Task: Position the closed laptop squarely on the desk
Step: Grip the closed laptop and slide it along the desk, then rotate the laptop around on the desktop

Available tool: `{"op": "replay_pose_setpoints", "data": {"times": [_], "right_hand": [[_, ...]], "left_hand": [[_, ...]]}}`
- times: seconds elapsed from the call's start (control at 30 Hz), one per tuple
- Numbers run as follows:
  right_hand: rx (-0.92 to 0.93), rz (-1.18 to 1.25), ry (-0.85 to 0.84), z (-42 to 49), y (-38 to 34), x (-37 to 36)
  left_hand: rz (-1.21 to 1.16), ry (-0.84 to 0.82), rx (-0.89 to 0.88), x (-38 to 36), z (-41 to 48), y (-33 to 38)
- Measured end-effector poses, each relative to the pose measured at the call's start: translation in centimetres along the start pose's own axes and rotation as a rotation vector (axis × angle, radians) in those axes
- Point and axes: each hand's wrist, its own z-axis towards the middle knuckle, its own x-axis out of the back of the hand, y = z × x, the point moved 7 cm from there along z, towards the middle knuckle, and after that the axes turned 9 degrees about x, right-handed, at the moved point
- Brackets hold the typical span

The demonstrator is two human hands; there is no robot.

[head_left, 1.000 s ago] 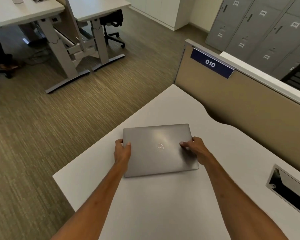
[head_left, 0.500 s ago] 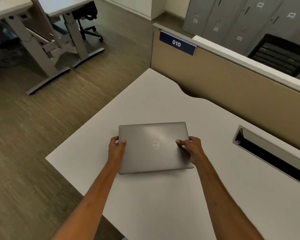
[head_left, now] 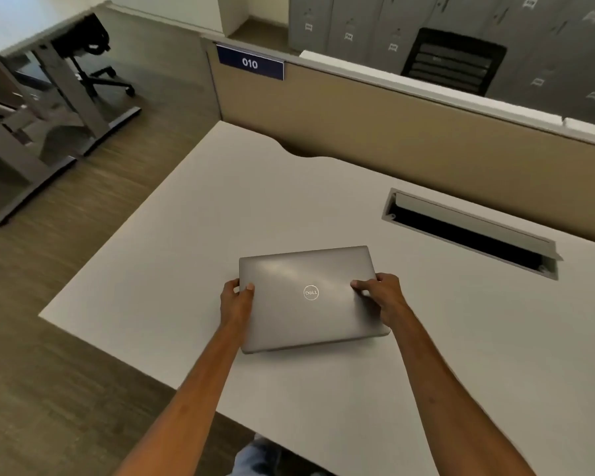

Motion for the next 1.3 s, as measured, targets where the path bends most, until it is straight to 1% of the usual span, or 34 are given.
{"op": "replay_pose_setpoints", "data": {"times": [0.23,0.43,0.63,0.77,0.97,1.13,1.3], "right_hand": [[-0.05,0.031,0.059,-3.0,4.8,8.2],[-0.077,0.038,0.081,-3.9,8.0,13.6],[-0.089,0.027,0.21,-3.6,10.6,17.9],[-0.048,-0.016,0.242,-3.4,11.7,19.5],[-0.046,-0.076,0.278,-2.7,11.6,20.2],[-0.029,-0.048,0.322,-2.2,11.2,20.0],[-0.003,-0.069,0.373,-1.6,10.5,20.0]], "left_hand": [[0.051,-0.082,0.052,-6.1,-4.3,-5.1],[0.097,-0.134,0.076,-10.6,-7.2,-7.8],[0.14,-0.153,0.059,-13.9,-8.8,-9.1],[0.201,-0.144,0.02,-15.0,-9.2,-9.6],[0.243,-0.109,-0.012,-15.7,-9.8,-10.0],[0.258,-0.08,-0.056,-15.8,-9.6,-9.2],[0.28,-0.07,-0.039,-16.2,-9.4,-8.6]]}}
